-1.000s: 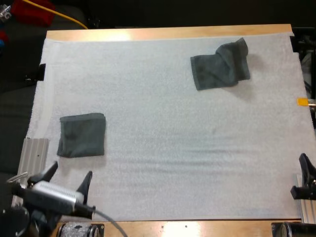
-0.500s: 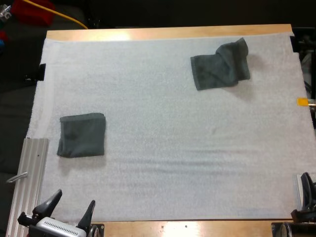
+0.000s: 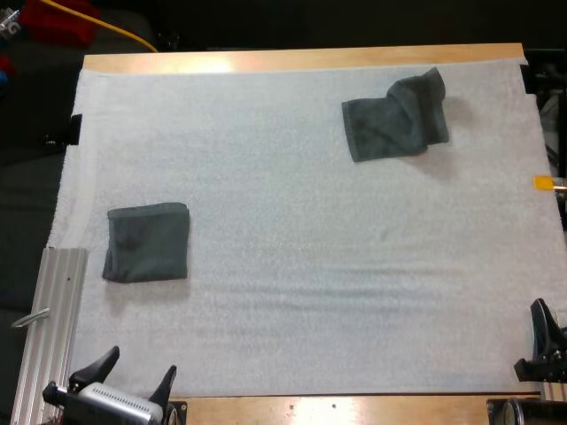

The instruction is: Pick towel from pile, fold and stack

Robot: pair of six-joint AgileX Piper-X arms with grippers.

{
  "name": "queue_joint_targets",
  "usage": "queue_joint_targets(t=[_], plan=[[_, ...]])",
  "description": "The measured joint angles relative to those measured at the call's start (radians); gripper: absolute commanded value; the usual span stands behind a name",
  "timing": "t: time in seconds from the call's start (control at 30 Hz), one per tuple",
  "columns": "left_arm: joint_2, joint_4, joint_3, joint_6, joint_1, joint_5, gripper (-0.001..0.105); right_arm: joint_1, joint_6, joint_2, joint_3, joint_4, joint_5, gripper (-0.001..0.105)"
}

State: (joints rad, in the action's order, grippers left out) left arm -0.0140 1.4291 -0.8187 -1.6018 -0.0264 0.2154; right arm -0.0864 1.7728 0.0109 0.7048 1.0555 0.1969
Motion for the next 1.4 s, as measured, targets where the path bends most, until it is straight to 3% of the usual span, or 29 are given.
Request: queue_joint_targets(t=[0.3,0.6,0.87,1.4], plan=[[0.000,-0.222,0.137,0.000,0.000,0.000,0.070,0.000,0.000,0.000,-0.064,-0.055,0.000,0.054],[0.000,-0.346,0.252,0.004,0.000,0.000,0.070,0.000,0.000,0.000,-0.121,-0.066,0.000,0.054],[0.002,-0.368,0.293,0.007,0.000,0.002,0.070,0.000,0.000,0.000,-0.170,-0.070,0.000,0.054],[0.002,-0.381,0.294,0.007,0.000,0.003,0.070,0.000,0.000,0.000,-0.197,-0.044,-0.003,0.054]])
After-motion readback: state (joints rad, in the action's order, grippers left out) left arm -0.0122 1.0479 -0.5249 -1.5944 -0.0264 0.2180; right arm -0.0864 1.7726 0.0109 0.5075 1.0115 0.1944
